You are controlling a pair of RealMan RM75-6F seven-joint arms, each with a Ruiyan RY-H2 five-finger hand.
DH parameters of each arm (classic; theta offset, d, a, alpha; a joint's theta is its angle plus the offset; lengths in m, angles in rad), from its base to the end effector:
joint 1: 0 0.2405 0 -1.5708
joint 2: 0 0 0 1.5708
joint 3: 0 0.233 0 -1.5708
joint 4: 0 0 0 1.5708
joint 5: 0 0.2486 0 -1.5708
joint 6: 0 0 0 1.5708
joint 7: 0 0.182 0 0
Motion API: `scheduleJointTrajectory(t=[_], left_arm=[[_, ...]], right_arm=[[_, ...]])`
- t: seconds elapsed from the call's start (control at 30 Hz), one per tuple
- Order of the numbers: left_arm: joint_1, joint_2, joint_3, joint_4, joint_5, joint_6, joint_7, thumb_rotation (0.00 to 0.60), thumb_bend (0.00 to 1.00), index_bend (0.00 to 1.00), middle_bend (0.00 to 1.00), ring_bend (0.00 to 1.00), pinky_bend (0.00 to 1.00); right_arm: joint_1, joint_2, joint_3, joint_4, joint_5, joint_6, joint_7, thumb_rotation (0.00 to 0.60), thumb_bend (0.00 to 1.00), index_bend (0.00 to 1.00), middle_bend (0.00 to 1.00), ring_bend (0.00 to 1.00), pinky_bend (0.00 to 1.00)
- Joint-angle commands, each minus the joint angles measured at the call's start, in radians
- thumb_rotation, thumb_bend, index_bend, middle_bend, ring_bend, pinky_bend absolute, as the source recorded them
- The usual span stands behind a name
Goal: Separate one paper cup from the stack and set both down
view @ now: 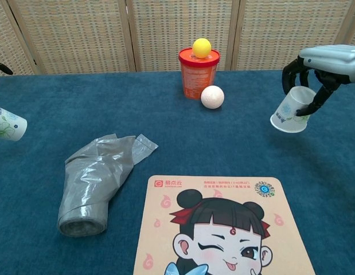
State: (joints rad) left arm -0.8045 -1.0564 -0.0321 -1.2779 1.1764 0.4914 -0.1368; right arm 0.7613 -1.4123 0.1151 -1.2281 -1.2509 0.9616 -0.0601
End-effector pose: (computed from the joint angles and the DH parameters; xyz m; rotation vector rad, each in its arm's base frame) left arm -0.2946 0.4380 0.0985 -1.7786 -1.0790 -0.4031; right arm -0.1948 -0.4302 0.0086 1.7925 -0.7899 0.8754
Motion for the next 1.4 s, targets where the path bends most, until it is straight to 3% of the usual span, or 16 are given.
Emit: scheduleJointTrajectory(t=[0.03, 0.1, 0.2, 0.27, 0.3, 0.47, 0.7, 0.77, 0.97, 1.4], left_arm=[[-0.019, -0.030, -0.004, 0.029, -0.058, -0.034, 0.032, 0.600, 0.65, 0.64, 0.00, 0.00, 0.00], [-0.027, -0.050, -0.002, 0.046, -0.090, -0.046, 0.052, 0.600, 0.65, 0.55, 0.00, 0.00, 0.00], [-0.036, -0.080, 0.003, 0.070, -0.133, -0.064, 0.072, 0.600, 0.65, 0.23, 0.00, 0.00, 0.00], [-0.038, -0.096, 0.003, 0.081, -0.155, -0.060, 0.084, 0.600, 0.65, 0.04, 0.00, 0.00, 0.00], [-0.038, -0.102, 0.001, 0.085, -0.165, -0.054, 0.088, 0.600, 0.65, 0.01, 0.00, 0.00, 0.00], [-0.032, -0.111, -0.013, 0.081, -0.185, -0.018, 0.096, 0.600, 0.65, 0.00, 0.00, 0.00, 0.00], [0.020, -0.030, -0.060, -0.032, -0.149, 0.086, 0.035, 0.600, 0.63, 0.00, 0.00, 0.00, 0.00], [0.045, -0.001, -0.072, -0.068, -0.132, 0.129, 0.013, 0.600, 0.58, 0.00, 0.00, 0.00, 0.00], [0.181, 0.068, -0.088, -0.190, -0.097, 0.388, -0.003, 0.600, 0.25, 0.00, 0.00, 0.00, 0.00], [0.458, 0.031, -0.042, -0.344, -0.007, 0.865, 0.049, 0.600, 0.21, 0.00, 0.00, 0.00, 0.00]], right_arm=[[-0.002, 0.007, -0.013, 0.004, 0.007, -0.030, -0.041, 0.600, 0.37, 0.53, 0.47, 0.47, 0.74], [0.000, 0.025, -0.016, -0.014, 0.034, -0.067, -0.081, 0.600, 0.24, 0.36, 0.31, 0.35, 0.58], [0.001, 0.049, -0.018, -0.043, 0.085, -0.103, -0.156, 0.600, 0.07, 0.14, 0.10, 0.15, 0.29], [-0.002, 0.059, -0.012, -0.065, 0.110, -0.100, -0.185, 0.600, 0.03, 0.07, 0.03, 0.06, 0.19], [-0.005, 0.063, -0.009, -0.073, 0.117, -0.094, -0.197, 0.600, 0.02, 0.05, 0.01, 0.03, 0.16], [-0.019, 0.087, 0.003, -0.112, 0.132, -0.070, -0.218, 0.600, 0.00, 0.04, 0.00, 0.00, 0.11], [-0.076, 0.164, 0.012, -0.215, 0.076, 0.027, -0.167, 0.600, 0.00, 0.04, 0.00, 0.00, 0.08], [-0.103, 0.186, 0.007, -0.241, 0.039, 0.073, -0.142, 0.600, 0.00, 0.04, 0.00, 0.00, 0.07], [-0.228, 0.237, -0.035, -0.278, -0.103, 0.270, -0.020, 0.600, 0.00, 0.04, 0.00, 0.00, 0.02], [-0.420, 0.226, -0.088, -0.208, -0.252, 0.567, 0.123, 0.600, 0.00, 0.04, 0.00, 0.00, 0.00]])
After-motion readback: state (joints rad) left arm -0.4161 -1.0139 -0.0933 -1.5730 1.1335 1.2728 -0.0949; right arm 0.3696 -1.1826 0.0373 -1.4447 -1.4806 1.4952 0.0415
